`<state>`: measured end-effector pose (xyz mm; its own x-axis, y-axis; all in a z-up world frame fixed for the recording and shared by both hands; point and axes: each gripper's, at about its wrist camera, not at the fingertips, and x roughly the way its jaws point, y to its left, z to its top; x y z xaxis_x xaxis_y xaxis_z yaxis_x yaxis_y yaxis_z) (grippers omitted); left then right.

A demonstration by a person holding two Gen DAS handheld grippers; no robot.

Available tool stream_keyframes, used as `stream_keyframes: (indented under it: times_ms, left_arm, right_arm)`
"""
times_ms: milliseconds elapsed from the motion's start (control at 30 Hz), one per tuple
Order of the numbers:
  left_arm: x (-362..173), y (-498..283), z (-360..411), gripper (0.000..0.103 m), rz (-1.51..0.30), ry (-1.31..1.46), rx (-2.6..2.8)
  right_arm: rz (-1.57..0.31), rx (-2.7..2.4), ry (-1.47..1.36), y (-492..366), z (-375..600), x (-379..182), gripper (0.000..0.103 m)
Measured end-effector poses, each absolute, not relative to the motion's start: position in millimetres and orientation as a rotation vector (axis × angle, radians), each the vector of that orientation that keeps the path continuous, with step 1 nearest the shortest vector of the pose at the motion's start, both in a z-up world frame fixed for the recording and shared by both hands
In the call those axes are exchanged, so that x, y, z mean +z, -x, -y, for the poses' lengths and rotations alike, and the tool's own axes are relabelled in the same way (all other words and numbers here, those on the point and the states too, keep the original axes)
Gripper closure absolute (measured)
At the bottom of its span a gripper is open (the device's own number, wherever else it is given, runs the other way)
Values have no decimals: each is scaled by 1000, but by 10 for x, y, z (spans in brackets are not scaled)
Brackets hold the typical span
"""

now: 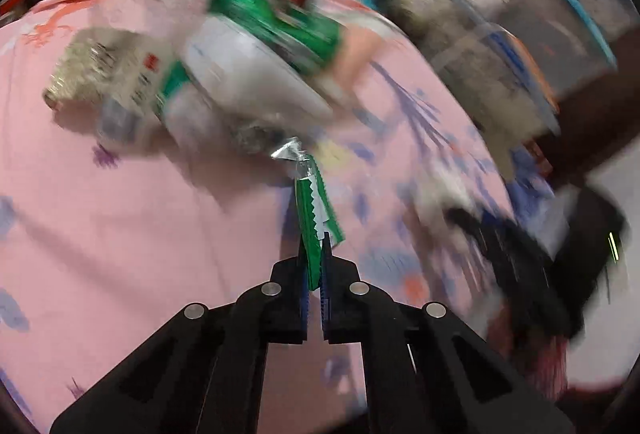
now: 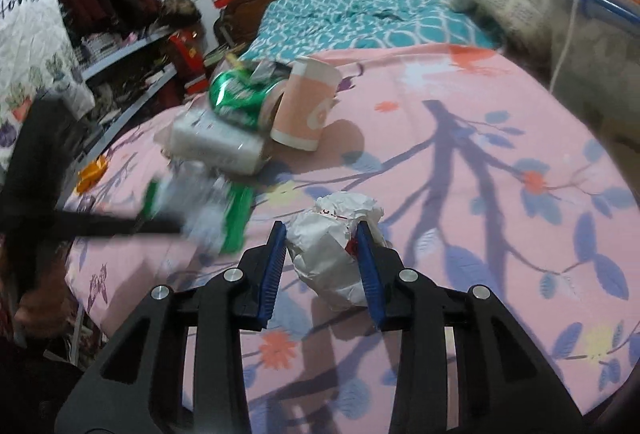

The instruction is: Collect trash

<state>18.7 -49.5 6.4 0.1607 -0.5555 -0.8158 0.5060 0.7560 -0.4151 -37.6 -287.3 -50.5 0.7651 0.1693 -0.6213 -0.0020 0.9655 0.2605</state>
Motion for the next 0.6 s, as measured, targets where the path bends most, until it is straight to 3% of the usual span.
stream_keyframes:
  times_ms: [300,600]
  left_arm:
    - [602,186,817,99,-1007,-68,-935]
    - [637,-72,2706,99,-968,-220,-1151]
  right_arm:
    - [-623,11,-375,459,3407,-527,65]
    - [-487,-277,-545,983,4774,-475,65]
